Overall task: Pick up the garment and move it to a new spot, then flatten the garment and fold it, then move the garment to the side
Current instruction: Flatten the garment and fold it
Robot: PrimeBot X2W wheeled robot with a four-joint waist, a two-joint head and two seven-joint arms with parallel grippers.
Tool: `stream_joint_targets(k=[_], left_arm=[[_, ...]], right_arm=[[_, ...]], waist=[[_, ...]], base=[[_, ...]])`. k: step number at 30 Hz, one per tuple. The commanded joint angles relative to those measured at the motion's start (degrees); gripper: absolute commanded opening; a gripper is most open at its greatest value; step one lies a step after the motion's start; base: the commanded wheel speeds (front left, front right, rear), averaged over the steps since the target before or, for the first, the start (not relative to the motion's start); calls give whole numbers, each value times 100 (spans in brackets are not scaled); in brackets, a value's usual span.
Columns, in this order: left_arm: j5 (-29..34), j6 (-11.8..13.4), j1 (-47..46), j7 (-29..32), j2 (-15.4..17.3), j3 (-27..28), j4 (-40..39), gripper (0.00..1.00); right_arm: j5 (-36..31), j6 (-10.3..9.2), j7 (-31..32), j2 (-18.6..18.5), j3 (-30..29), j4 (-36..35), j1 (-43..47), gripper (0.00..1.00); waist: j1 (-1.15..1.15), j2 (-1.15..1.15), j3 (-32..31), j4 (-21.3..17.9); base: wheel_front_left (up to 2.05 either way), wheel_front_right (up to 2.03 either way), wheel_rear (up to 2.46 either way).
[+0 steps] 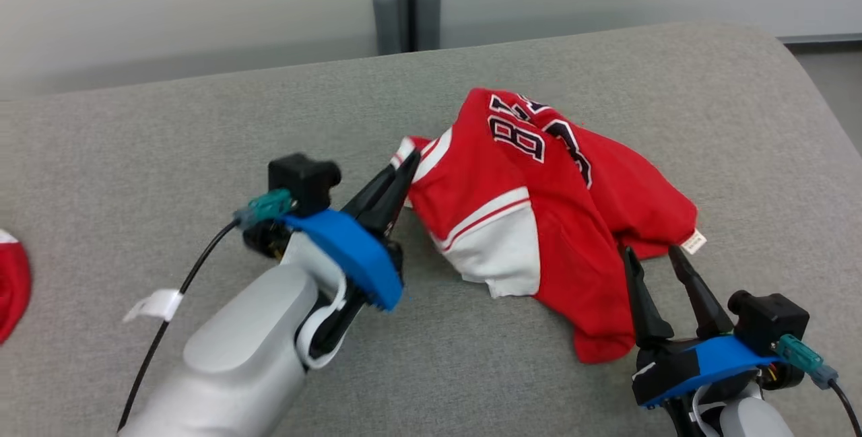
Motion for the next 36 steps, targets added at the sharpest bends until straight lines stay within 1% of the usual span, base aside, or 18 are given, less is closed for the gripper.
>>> stream_joint_targets(k=[1, 3, 6, 8, 11, 13, 17, 22, 24, 26, 28, 30, 32, 36], left_arm=[[-81, -2, 175, -28, 112, 44, 39, 0], [-38, 135, 454, -73, 370, 40, 147, 0], [56, 370, 734, -159, 605, 62, 281, 0], [184, 587, 800, -224, 716, 81, 391, 0], [291, 899, 838, -282, 792, 150, 517, 0], [268, 1025, 830, -323, 773, 288, 465, 0], [392, 1278, 930, -375, 833, 462, 227, 0], [433, 1502, 1312, -398, 864, 679, -598, 0], [418, 1611, 1535, -401, 889, 743, -1091, 0], [429, 1779, 1754, -399, 955, 769, -1638, 0], [296, 1904, 2007, -399, 988, 845, -2275, 0], [300, 2067, 2202, -291, 1142, 834, -2818, 0], [252, 2236, 2359, -166, 1224, 828, -3288, 0], [215, 2513, 2517, 11, 1392, 878, -3970, 0]], right_arm=[[-55, 2, 8, -39, -35, -36, -22, 100], [-84, 3, 60, -36, -38, -67, 1, 100], [-102, 3, 121, -36, -30, -126, 30, 100], [-114, 3, 164, -37, 6, -172, 33, 100], [-112, 3, 197, -37, 26, -228, 21, 100], [-111, 3, 220, -37, 9, -255, 17, 100], [-99, 3, 236, -37, -2, -256, 53, 100], [-62, 3, 212, -37, -68, -234, 131, 100], [-63, 3, 222, -36, -94, -242, 159, 100], [-70, 3, 234, -36, -112, -265, 159, 100], [-72, 3, 237, -36, -136, -286, 182, 100], [-65, 3, 240, -37, -162, -299, 213, 100], [-57, 3, 247, -37, -155, -310, 209, 100], [-41, 3, 229, -38, -133, -325, 184, 100]], waist=[[-1, 0, 60, 147], [-1, 0, 49, 276], [-1, 0, 38, 456], [-1, 0, 36, 531], [-1, 0, 35, 596], [-1, 0, 34, 624], [-1, 0, -18, 640], [-1, 0, -131, 640], [-1, 0, -168, 649], [-1, 0, -194, 659], [-1, 0, -215, 679], [-1, 0, -220, 706], [-1, 0, -213, 718], [-1, 0, -186, 711]], base=[[0, 0, 0], [0, 0, 0], [0, 0, 0], [0, 0, 0], [0, 0, 0], [0, 0, 0], [0, 0, 0], [0, 0, 0], [0, 0, 0], [0, 0, 0], [0, 0, 0], [0, 0, 0], [0, 0, 0], [0, 0, 0]])
